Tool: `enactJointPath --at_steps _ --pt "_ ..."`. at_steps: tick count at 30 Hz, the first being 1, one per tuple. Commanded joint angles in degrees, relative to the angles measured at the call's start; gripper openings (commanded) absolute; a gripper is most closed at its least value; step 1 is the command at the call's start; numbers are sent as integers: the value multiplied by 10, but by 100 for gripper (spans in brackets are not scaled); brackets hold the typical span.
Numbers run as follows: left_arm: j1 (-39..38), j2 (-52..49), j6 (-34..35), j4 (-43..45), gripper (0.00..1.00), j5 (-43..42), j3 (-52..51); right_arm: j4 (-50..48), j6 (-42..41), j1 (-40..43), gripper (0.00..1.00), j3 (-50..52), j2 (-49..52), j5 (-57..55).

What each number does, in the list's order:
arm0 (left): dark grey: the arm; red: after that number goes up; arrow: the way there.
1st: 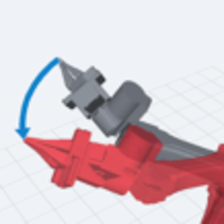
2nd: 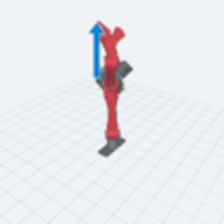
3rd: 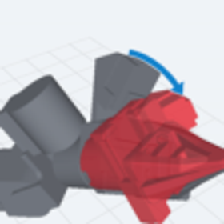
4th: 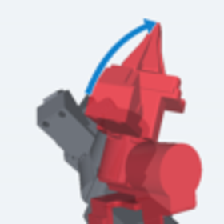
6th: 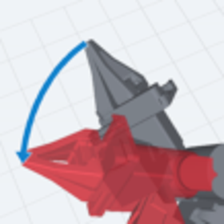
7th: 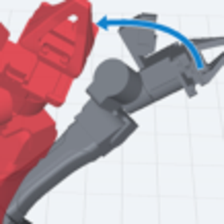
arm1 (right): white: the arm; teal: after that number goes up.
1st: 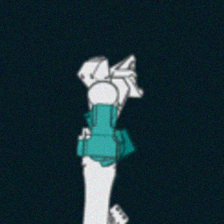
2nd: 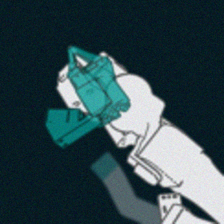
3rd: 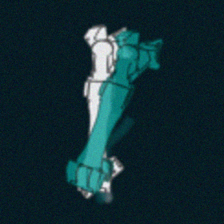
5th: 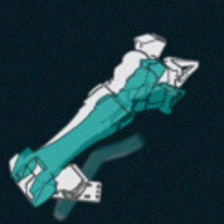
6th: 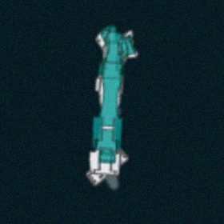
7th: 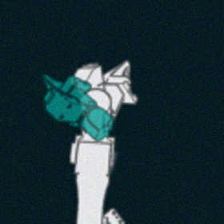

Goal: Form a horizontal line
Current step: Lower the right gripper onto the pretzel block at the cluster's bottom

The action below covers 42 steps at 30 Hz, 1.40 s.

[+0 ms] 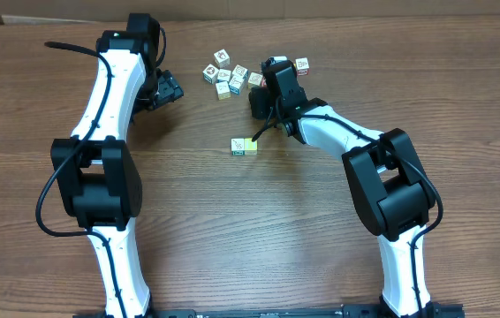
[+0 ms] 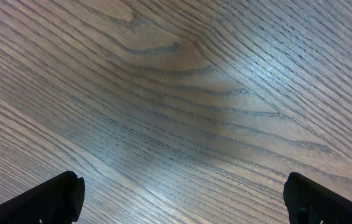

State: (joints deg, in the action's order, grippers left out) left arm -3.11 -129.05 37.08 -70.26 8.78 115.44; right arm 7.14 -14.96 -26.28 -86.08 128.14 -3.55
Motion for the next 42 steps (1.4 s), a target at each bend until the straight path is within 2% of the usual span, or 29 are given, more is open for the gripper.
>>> enactJointPath --at_steps 1,16,21,25,42 --pt "-2 -6 -5 0 100 2 11 -5 0 0 57 -4 9 -9" --pt "-2 -6 -5 0 100 2 11 2 0 0 57 -1 9 -47" --pt "-2 -6 -5 0 100 2 11 19 0 0 56 -1 9 -99" --pt "-2 -6 -5 0 100 2 11 31 1 0 59 -2 0 -99" --pt "-2 -6 -5 0 100 2 11 19 3 0 60 -1 -7 -67"
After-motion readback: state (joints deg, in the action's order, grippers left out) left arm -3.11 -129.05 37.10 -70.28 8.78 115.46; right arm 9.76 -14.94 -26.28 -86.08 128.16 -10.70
